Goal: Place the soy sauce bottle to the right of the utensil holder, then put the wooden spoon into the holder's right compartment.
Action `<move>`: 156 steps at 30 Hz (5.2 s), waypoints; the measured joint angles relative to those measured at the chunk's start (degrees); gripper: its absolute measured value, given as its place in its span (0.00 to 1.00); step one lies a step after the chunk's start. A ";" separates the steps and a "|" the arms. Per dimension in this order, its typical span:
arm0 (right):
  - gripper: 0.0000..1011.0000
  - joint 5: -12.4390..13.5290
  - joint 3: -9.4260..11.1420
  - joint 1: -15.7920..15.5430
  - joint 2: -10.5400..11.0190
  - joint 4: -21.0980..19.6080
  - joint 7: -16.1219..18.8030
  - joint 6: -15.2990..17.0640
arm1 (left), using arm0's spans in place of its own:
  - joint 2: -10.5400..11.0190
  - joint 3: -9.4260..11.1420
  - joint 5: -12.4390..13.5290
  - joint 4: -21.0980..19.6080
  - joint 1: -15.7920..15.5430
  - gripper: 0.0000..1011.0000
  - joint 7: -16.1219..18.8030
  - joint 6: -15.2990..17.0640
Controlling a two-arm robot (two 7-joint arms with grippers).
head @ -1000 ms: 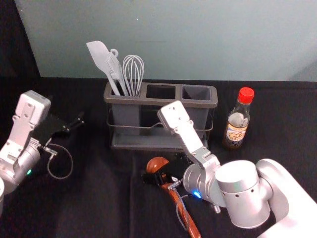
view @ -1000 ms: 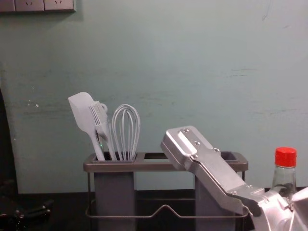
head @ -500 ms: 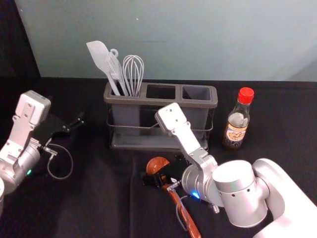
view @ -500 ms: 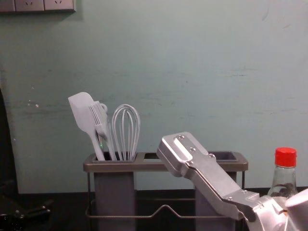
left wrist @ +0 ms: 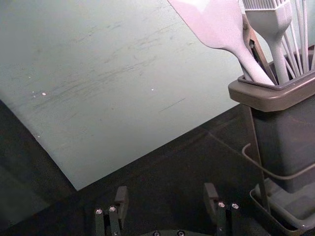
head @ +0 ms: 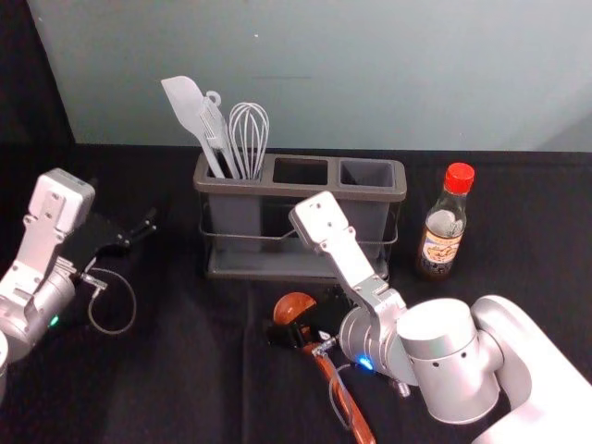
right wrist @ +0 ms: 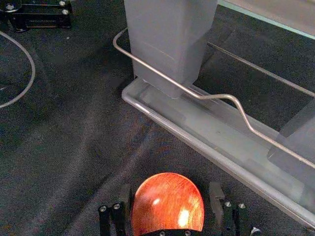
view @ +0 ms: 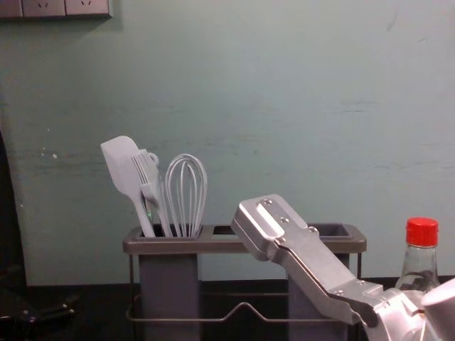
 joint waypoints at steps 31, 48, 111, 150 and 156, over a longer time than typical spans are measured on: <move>0.82 -0.02 1.43 -3.29 2.90 -7.55 3.39 -7.28 | 0.00 0.00 0.00 0.00 0.00 0.99 0.00 0.00; 0.82 1.49 6.88 -10.12 7.82 -19.53 7.82 -24.39 | 0.00 0.00 0.00 0.00 0.00 0.99 0.00 0.00; 0.82 2.57 11.30 15.33 2.64 -2.70 4.64 -28.52 | 0.00 0.00 0.00 0.00 0.00 0.99 0.00 0.00; 0.82 5.02 12.76 5.80 6.73 -14.07 6.55 -19.58 | 0.00 0.00 0.00 0.00 0.00 0.99 0.00 0.00; 0.82 5.56 13.62 3.50 7.78 -16.61 6.38 -17.81 | 0.00 0.00 0.00 0.00 0.00 0.99 0.00 0.00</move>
